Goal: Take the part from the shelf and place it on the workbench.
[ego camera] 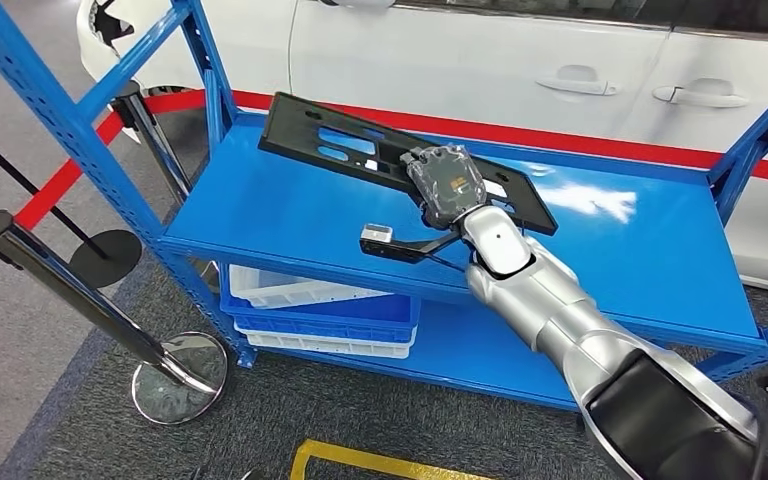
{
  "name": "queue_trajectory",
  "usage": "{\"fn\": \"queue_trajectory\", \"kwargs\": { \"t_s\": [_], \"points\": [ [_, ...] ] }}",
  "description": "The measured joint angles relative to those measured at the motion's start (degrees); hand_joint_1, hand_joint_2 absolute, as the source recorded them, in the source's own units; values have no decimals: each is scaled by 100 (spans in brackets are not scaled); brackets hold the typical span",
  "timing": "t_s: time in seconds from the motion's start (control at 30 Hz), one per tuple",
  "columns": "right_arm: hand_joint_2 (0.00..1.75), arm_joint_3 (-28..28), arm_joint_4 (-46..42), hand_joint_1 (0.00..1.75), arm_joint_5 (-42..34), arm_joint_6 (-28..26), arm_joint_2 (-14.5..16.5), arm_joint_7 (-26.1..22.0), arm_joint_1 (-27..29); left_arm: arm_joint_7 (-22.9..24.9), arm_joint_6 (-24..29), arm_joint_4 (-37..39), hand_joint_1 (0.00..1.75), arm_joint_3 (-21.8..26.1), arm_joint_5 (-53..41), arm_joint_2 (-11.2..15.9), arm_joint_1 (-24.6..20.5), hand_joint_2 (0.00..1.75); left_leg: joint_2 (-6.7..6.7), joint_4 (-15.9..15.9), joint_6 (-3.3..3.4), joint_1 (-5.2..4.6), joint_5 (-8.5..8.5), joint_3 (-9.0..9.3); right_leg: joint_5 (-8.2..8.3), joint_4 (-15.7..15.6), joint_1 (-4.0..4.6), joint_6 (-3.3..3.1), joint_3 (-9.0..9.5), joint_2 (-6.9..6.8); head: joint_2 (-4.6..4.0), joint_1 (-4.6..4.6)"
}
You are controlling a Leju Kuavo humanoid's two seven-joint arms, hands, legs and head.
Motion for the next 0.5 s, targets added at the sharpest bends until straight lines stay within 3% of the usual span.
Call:
{"fn": "queue_trajectory", "kwargs": {
  "t_s": [0.07,0.1,0.23,0.3,0.37,0.4,0.43,0.5],
  "points": [
    [175,-109,-294,175,32,-95,-21,17,-6,15,-1,0,0,29,-109,-2,8,175,-8,100,-63,-11,-62,-37,212,-637,-5,-7,323,1,1,-2],
    [175,-158,-465,175,73,-137,-34,37,3,43,-7,0,0,50,-140,-2,14,175,-7,138,-96,-15,-80,-60,233,-791,6,-24,394,7,1,-7],
    [175,-288,-1243,175,1,-1,-105,87,128,149,-43,0,0,155,-65,2,49,175,5,209,-203,2,-138,-111,239,-864,18,-142,401,31,0,-21],
    [175,-346,-1697,175,-554,321,-130,-15,220,179,-40,0,0,225,44,3,55,175,9,610,-261,17,-385,-292,251,-884,-2,-190,413,28,0,-48],
    [175,-438,-2282,175,-1469,668,-174,-218,435,183,-52,0,0,327,201,0,59,175,10,1322,-300,35,-703,-620,246,-885,14,-217,415,21,0,-68],
    [175,-486,-2607,175,-1973,820,-203,-335,592,184,-72,0,0,383,293,1,65,175,11,1579,-305,41,-774,-740,246,-883,25,-225,419,17,0,-67],
    [175,-527,-2926,175,-2465,957,-237,-446,762,188,-102,2,0,434,378,3,75,175,10,1660,-300,42,-753,-776,247,-881,35,-231,424,15,0,-67],
    [175,-594,-3554,175,-3263,1165,-319,-621,1101,198,-175,10,0,528,506,19,92,175,9,1190,-252,35,-451,-535,253,-878,48,-237,434,20,0,-67]
  ]
}}
